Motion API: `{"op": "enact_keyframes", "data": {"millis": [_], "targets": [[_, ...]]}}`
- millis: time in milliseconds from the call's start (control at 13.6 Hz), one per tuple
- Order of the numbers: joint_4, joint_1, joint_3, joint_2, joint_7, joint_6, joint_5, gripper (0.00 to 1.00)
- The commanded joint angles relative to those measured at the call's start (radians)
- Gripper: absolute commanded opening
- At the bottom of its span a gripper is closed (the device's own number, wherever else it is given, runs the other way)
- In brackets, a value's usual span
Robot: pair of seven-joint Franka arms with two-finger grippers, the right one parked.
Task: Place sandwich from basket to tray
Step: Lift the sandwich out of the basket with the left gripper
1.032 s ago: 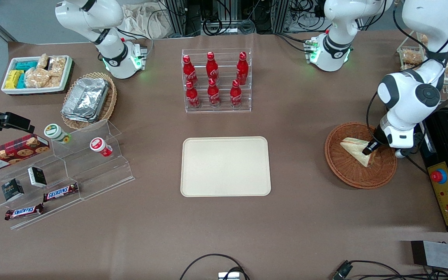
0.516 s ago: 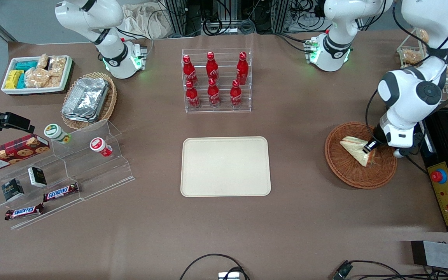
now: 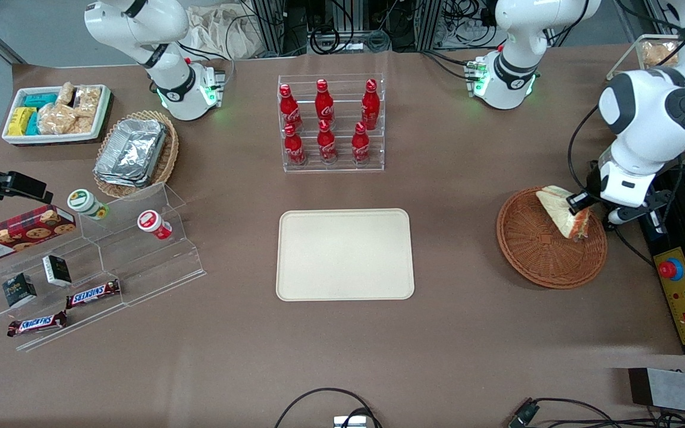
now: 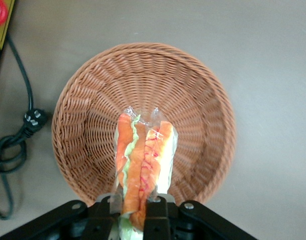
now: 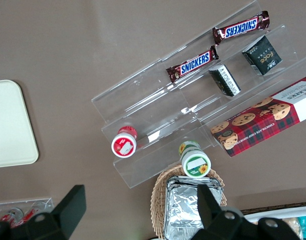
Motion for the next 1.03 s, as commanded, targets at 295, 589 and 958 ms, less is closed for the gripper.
{"op": "enact_keyframes", "data": {"millis": [295, 589, 958], "targets": [[0.296, -0.002, -0.223, 0.034, 0.084, -0.287, 0.018, 0.0], [0.37, -0.002, -0.367, 0.12, -0.055, -0.285, 0.023, 0.0], [0.517, -0.028, -0.527, 0.313, -0.377, -0.285, 0.183, 0.0]]}}
